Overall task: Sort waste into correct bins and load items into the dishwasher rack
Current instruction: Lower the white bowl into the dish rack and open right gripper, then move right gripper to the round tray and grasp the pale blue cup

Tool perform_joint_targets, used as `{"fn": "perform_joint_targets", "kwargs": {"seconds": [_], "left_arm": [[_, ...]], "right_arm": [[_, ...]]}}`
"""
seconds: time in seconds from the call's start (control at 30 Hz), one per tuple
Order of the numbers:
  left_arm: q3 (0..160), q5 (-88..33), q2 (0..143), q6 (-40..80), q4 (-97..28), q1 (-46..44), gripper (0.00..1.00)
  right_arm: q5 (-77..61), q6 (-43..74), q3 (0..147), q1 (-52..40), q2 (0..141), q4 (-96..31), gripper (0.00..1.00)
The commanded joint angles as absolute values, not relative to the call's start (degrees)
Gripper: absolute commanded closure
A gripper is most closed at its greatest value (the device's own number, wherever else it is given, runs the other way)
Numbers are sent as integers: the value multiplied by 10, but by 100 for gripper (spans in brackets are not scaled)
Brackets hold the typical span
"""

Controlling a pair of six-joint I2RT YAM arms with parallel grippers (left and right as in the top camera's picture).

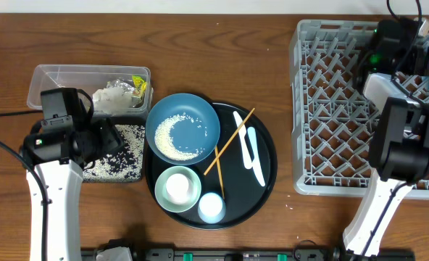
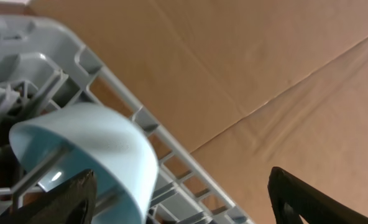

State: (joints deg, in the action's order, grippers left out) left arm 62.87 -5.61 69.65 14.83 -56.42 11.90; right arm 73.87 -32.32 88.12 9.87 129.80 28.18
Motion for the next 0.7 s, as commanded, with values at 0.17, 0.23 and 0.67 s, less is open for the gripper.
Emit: {"fn": "perform_joint_targets", "kwargs": {"seconds": [0.17,0.23,0.67], "left_arm": [[632,-55,696,151,-565,120,30],[632,-55,696,151,-565,120,30],[632,-55,696,151,-565,120,29]], "right_arm": [[637,-192,885,68,1206,70,13],[548,-100,885,67,1181,-37,12],[-3,-4,885,24,1002,-334,29]]}}
